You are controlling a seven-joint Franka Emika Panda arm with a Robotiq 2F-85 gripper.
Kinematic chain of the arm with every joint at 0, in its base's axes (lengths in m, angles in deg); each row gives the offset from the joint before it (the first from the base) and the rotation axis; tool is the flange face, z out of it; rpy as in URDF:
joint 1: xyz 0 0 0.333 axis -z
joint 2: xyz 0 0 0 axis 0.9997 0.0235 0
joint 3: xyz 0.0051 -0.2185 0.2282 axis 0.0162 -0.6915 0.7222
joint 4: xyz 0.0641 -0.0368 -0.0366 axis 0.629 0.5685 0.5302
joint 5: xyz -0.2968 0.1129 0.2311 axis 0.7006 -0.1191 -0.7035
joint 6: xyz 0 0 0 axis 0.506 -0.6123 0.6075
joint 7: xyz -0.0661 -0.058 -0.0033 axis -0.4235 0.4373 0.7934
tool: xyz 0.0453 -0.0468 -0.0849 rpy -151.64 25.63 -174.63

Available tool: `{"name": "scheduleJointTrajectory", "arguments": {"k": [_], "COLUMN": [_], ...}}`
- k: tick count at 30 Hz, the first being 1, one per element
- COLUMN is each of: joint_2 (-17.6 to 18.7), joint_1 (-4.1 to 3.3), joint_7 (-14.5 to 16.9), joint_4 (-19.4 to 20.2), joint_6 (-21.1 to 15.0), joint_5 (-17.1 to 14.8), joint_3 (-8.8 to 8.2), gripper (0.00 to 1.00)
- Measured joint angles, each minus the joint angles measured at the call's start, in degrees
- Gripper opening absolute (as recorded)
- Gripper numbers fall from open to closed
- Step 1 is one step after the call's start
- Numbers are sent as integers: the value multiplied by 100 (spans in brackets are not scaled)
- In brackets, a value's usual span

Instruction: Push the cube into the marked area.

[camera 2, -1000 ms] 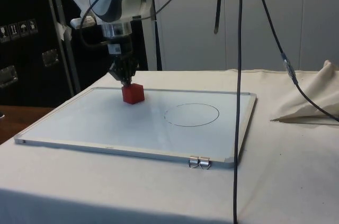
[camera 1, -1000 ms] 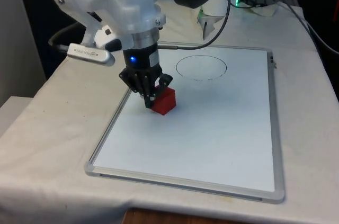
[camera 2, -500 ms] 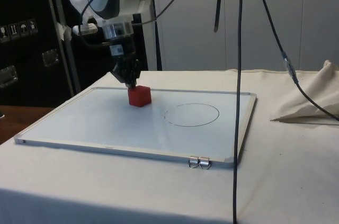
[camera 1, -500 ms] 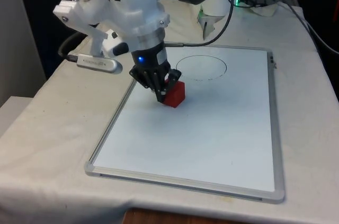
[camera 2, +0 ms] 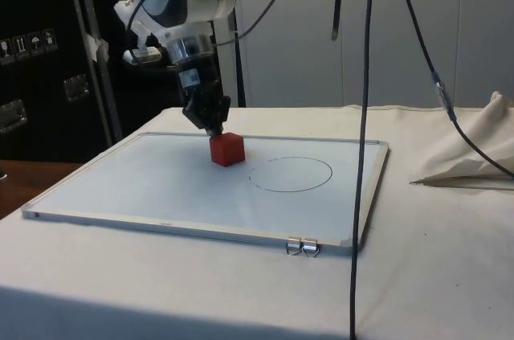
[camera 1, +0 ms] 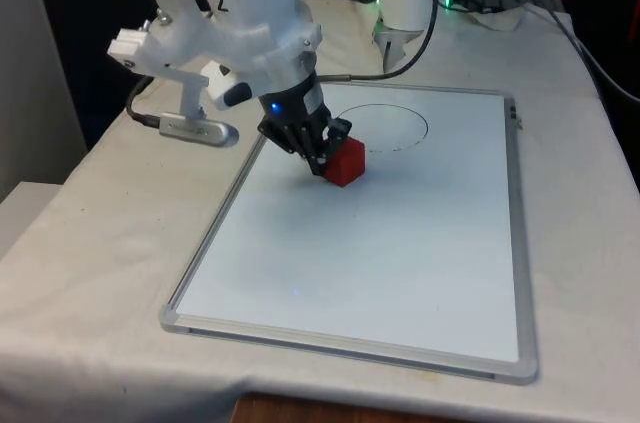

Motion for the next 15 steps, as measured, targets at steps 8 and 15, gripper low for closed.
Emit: {"name": "scheduleJointTrajectory", "arguments": {"k": [8, 15], "joint_2": [-132, -269], "joint_1": [6, -29], "joint_7": [74, 183], "joint_4": [264, 476], "joint_6": [143, 315], "joint_5": [-29, -80], "joint_3": [-6, 23], "gripper": [0, 0]}}
